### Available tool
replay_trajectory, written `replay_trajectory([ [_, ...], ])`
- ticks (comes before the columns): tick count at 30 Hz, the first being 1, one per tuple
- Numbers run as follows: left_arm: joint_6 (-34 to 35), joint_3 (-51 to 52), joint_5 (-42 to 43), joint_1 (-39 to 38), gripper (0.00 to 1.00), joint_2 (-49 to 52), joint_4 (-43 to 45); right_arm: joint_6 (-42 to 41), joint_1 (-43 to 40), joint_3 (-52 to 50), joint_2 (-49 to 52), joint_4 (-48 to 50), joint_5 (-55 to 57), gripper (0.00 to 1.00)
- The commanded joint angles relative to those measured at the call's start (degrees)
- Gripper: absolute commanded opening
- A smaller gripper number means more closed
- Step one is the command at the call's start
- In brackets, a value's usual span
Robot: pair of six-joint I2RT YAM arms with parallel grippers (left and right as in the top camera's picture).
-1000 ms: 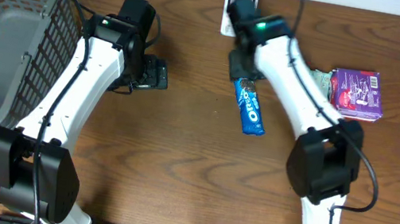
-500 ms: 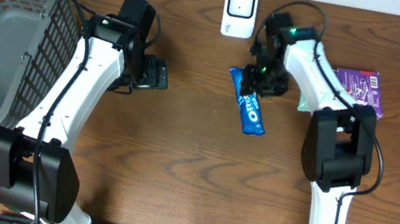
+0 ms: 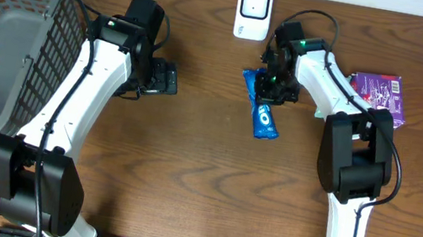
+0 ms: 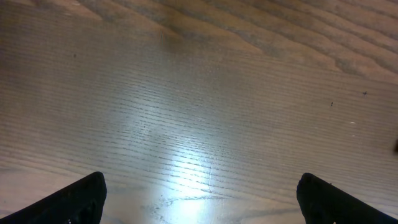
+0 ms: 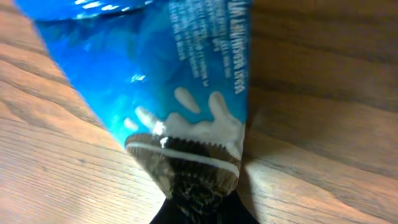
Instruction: Scan the item barcode
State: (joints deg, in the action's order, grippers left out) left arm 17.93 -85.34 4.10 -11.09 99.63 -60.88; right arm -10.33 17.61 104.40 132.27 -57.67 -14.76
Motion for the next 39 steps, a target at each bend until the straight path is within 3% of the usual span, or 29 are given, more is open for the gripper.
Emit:
replay_trajectory([
  [1,-0.76,0.15,-0.74,0.04,0.98,-0.28,-0.15,-2.23,0.44,6.75,0.55,0.09,-1.25,0.01],
  [9,-0.76,0.15,-0.74,0.04,0.98,-0.28,-0.13,-10.43,0.44,20.31,0.55,5.31,2.71,0.01],
  [18,-0.76,0.13,-0.74,0.04,0.98,-0.28,-0.13,-24.41,0.72,20.72,2.82,24.13,3.96,0.01],
  [25,-0.76,0.13,-0.74,0.04,0.98,-0.28,-0.13,-26.38,0.85,20.74,3.85,27.93,3.45,0.01],
  [32,-0.76,0.15,-0.74,0.04,0.97,-0.28,-0.15,-22.99,-3.1,28.02,3.23,18.75,3.32,0.01],
  [39,-0.76,0.13,-0.74,0.04,0.98,-0.28,-0.13,-21.73,-14.38,42.49,2.95,-2.03,8.55,0.01],
])
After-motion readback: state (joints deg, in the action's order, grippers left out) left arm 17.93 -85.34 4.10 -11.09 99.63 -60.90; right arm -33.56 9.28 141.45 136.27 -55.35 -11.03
